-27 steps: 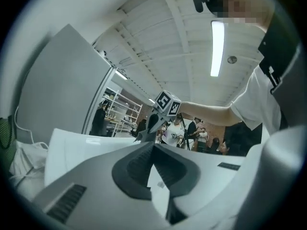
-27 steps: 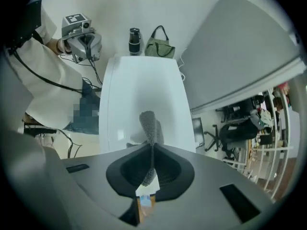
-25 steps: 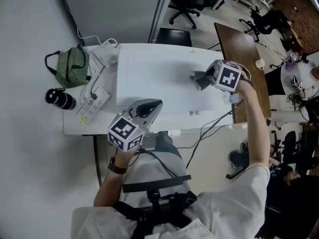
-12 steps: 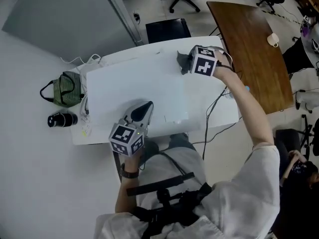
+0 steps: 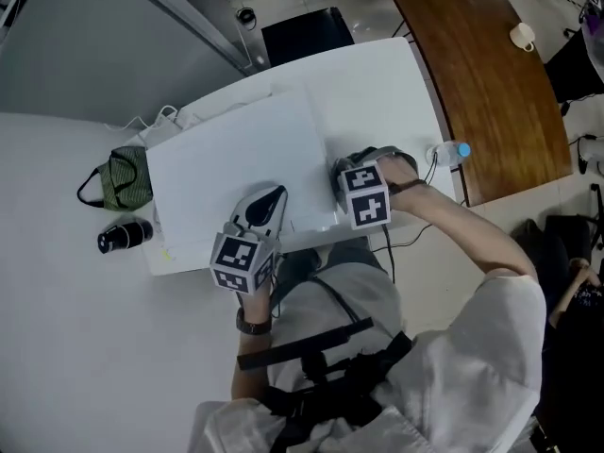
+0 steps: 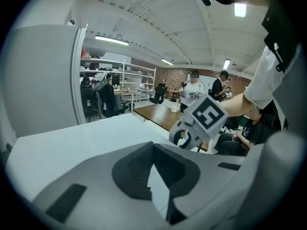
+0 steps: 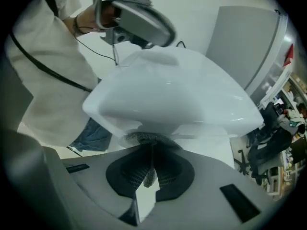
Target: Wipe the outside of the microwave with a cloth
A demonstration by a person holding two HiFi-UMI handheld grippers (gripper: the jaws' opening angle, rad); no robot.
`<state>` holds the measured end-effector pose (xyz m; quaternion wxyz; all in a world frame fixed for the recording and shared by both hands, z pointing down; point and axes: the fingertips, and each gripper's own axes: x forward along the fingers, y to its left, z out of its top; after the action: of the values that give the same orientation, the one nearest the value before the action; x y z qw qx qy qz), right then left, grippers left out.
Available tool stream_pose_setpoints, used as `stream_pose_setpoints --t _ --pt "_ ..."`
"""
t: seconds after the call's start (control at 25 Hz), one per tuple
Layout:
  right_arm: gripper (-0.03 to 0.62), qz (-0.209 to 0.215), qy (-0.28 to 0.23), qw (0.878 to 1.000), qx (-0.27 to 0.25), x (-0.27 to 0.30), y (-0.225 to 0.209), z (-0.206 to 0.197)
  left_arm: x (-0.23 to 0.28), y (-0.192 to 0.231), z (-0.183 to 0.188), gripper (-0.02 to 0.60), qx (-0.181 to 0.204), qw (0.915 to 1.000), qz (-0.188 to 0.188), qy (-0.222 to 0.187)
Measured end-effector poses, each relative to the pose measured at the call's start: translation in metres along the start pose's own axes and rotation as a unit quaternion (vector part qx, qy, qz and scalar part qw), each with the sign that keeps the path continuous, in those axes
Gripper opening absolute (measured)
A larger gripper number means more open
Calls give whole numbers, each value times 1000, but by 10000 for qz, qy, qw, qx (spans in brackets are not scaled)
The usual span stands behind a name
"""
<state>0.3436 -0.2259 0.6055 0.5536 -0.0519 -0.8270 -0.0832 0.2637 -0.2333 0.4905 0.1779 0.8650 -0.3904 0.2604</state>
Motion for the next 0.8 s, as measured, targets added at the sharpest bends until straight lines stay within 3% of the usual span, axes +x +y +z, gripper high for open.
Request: stream_pose_setpoints --t 0.16,0.28,0.52,0.8 --pt "29 707 -159 9973 -107 18 61 -11 28 -14 7 26 362 9992 -77 132" --pt "29 813 -185 9964 138 32 59 -27 43 -25 13 26 573 9976 -220 305" --pt "29 121 -521 9914 1198 46 -45 -45 52 -35 26 26 1294 9908 -96 397" --pt "29 -859 -764 9680 2232 58 -172 -66 53 -28 24 26 1069 9929 -74 523"
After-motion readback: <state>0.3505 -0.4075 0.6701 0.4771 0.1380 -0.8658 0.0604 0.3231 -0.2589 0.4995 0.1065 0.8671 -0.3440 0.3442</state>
